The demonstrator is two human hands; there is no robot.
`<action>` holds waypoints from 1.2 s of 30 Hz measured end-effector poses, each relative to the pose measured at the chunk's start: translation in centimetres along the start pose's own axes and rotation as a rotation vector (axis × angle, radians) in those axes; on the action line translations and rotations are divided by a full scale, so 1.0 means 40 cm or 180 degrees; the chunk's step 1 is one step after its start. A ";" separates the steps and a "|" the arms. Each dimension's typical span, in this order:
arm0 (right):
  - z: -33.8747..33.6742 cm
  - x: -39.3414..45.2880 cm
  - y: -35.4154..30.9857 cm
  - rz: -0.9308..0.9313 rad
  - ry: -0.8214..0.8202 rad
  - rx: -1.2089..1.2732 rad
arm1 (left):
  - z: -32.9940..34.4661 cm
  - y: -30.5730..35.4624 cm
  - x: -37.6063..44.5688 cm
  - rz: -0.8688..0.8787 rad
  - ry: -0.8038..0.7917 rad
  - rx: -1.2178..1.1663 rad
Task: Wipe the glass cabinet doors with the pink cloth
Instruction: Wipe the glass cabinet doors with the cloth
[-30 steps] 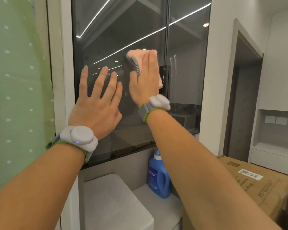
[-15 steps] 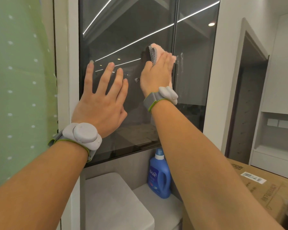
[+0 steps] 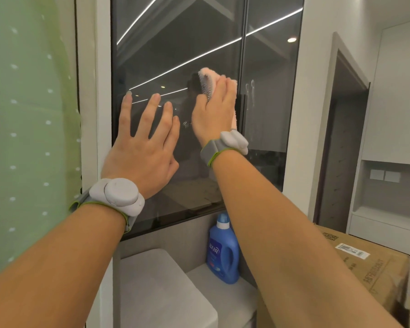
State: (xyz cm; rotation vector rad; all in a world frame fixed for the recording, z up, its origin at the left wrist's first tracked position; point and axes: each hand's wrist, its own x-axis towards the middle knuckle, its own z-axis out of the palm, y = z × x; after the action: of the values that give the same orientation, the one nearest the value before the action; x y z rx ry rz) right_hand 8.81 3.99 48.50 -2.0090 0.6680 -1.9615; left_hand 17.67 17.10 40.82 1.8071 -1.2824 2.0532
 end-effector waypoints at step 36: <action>-0.012 -0.038 0.076 0.0090 -0.0057 0.0277 | -0.026 0.024 0.027 0.0047 -0.0167 -0.0094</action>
State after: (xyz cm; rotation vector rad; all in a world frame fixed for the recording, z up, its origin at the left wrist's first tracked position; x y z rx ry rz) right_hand 7.91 2.18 45.73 -1.9530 0.5931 -1.9200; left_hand 16.02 16.71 41.35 1.8561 -1.3363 1.9958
